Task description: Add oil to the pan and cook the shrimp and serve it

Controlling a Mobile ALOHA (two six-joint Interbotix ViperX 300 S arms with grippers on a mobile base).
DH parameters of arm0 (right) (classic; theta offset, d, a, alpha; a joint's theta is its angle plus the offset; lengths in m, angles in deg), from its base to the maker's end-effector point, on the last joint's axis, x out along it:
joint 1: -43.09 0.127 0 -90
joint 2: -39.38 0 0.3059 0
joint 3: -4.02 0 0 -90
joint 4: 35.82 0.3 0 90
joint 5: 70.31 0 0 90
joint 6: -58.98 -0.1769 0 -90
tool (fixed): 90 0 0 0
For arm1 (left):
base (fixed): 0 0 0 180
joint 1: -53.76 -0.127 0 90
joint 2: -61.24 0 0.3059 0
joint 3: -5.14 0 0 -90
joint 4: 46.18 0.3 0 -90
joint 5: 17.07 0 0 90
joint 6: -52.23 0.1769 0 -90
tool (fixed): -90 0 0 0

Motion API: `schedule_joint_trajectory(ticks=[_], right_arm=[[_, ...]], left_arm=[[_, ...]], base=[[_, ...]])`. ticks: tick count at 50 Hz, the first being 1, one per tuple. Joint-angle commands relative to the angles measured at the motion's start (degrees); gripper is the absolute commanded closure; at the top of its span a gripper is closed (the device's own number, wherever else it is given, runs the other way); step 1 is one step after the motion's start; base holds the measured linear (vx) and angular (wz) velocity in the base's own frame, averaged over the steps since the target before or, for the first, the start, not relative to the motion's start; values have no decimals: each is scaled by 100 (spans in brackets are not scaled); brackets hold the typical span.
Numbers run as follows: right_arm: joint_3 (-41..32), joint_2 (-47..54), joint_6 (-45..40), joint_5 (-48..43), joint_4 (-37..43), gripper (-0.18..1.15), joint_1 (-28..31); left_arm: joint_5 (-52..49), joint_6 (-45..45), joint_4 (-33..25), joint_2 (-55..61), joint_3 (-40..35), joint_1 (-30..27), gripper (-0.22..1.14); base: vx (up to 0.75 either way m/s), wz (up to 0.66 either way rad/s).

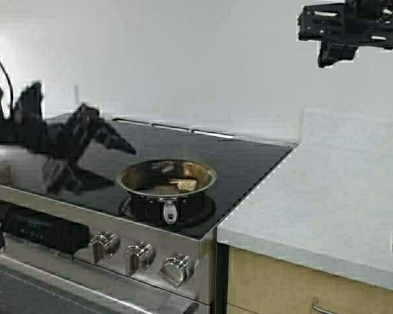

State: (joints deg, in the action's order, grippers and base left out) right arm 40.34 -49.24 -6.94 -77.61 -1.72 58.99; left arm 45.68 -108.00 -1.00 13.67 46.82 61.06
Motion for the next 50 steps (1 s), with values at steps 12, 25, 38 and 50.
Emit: schedule_joint_trajectory(ticks=[12,25,38,50], right_arm=[[-70,-9,-9,-62,-9,90,-9],[-53,0,-9,-62,-18,90,-9],[-53,9,0,-62,-18,90,-9],[-62,26,9,-62,-18,90,-9]], left_arm=[[1195,-211,-431,1564,-686,738,-9],[1485,-1011,-483,2118,-1529,1143,-9],[1477,-1397,-606,2399,-2136,1397,-9],[1494,-1846,-703,2689,-2663,1564,-9]], base=[[0,0],[0,0],[0,0],[0,0]])
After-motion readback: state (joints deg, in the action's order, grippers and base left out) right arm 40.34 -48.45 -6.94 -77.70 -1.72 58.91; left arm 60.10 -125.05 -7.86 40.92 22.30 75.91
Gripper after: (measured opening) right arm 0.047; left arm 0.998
